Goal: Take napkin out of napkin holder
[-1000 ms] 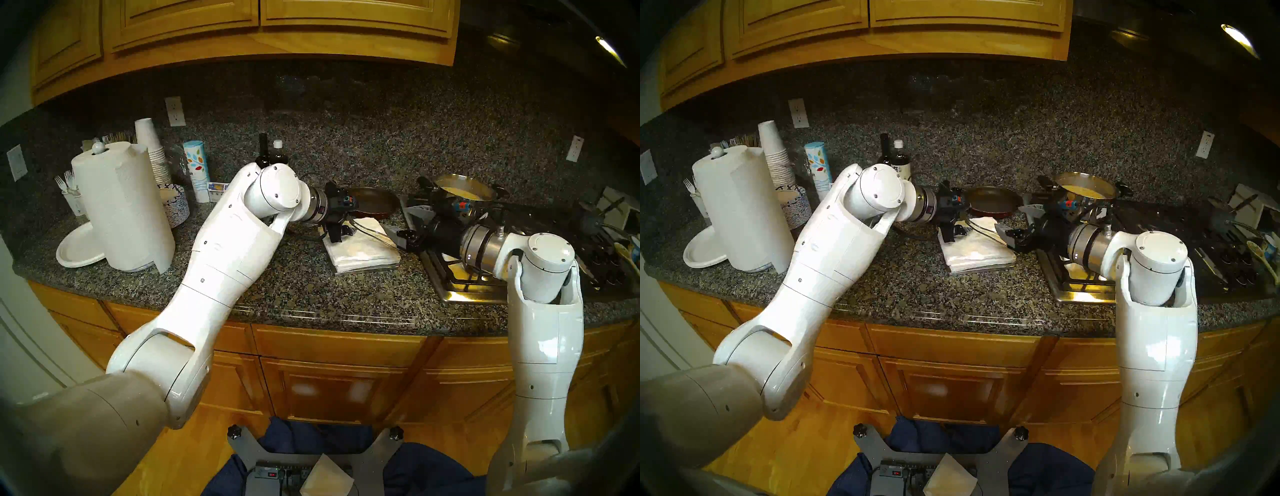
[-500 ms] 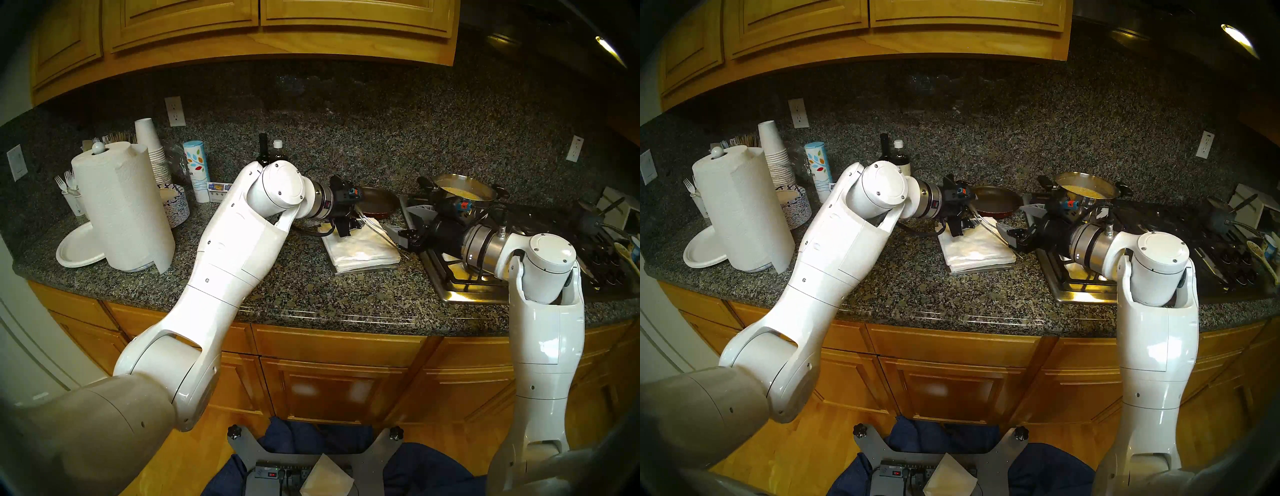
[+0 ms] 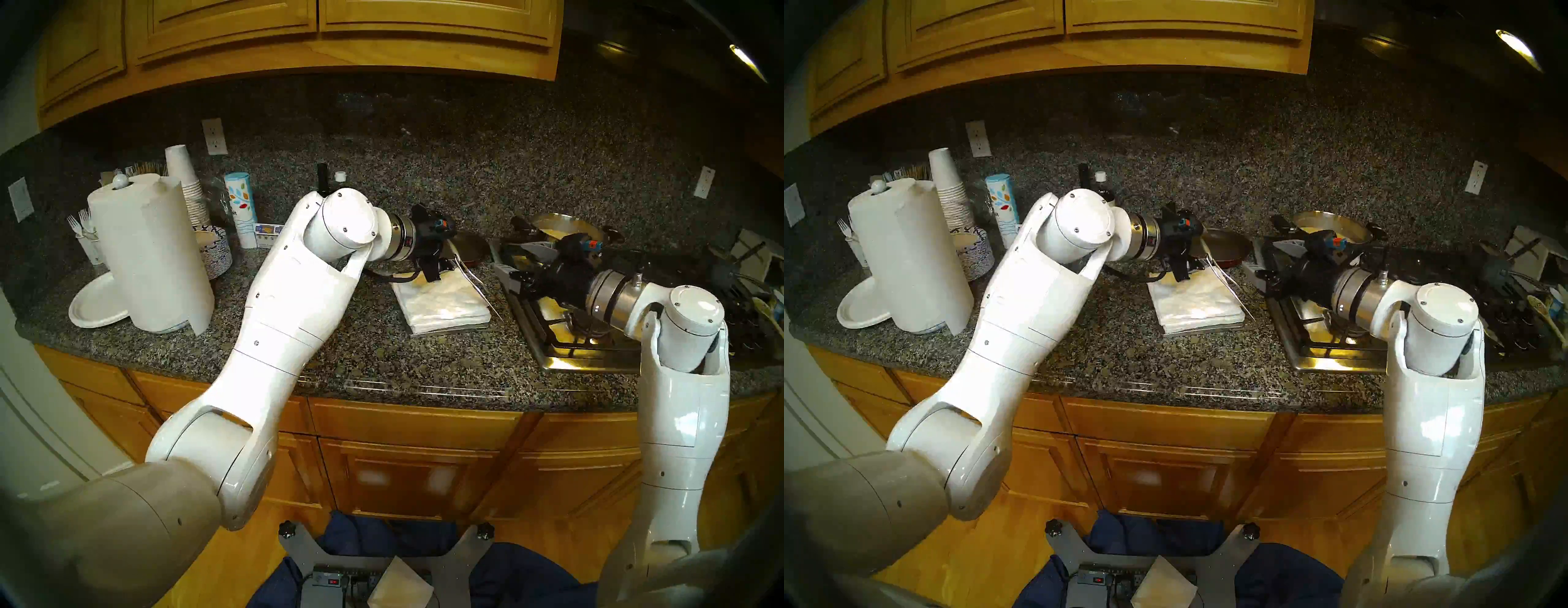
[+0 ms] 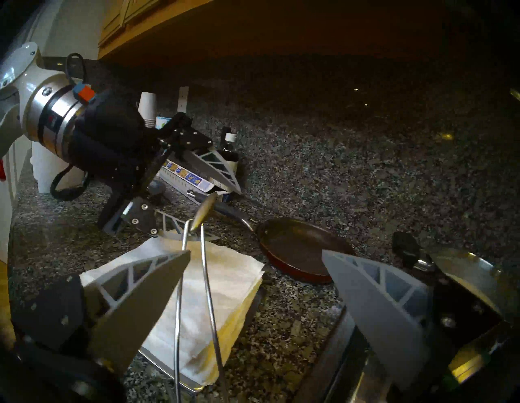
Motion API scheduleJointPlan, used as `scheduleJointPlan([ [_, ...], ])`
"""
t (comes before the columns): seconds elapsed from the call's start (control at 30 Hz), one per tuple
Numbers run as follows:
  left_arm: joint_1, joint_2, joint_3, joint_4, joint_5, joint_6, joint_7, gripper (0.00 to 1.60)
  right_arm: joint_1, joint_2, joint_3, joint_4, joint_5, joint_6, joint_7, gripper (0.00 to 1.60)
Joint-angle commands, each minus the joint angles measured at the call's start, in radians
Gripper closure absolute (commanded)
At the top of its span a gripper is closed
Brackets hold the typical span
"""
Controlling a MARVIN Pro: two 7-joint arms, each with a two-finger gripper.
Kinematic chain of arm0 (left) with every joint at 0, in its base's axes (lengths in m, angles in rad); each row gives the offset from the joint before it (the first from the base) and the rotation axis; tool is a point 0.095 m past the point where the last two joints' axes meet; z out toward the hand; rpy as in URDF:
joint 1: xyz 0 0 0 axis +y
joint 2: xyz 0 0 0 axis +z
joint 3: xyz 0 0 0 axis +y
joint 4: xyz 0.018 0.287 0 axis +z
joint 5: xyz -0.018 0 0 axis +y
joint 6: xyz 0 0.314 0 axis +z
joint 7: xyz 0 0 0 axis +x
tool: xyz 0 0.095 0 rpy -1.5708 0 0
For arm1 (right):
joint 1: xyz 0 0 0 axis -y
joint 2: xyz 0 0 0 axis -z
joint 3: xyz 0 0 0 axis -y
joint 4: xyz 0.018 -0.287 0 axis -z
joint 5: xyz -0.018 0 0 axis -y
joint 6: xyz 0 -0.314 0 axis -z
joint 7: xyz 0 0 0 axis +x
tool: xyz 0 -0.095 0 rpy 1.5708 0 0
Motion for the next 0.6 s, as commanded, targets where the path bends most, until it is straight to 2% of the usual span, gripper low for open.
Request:
scheduleJointPlan([
  [0.0,-0.035,-0.051,0.005,-0.022,-0.014,-0.001,0.017,0.26,0.026,0.002,0.061,-0.06,0.016,-0.006,-0.019,0.0],
  [0.3,-0.042,-0.089,0.011,-0.031,-0.026,0.002,0.026,0.24,0.024,0.005,0.128,-0.077,0.027,-0.007,-0.027,0.0],
  [0.57,-0.044,-0.104,0.015,-0.045,-0.034,0.003,0.019,0.24,0.018,0.003,0.148,-0.082,0.034,-0.007,-0.025,0.0],
])
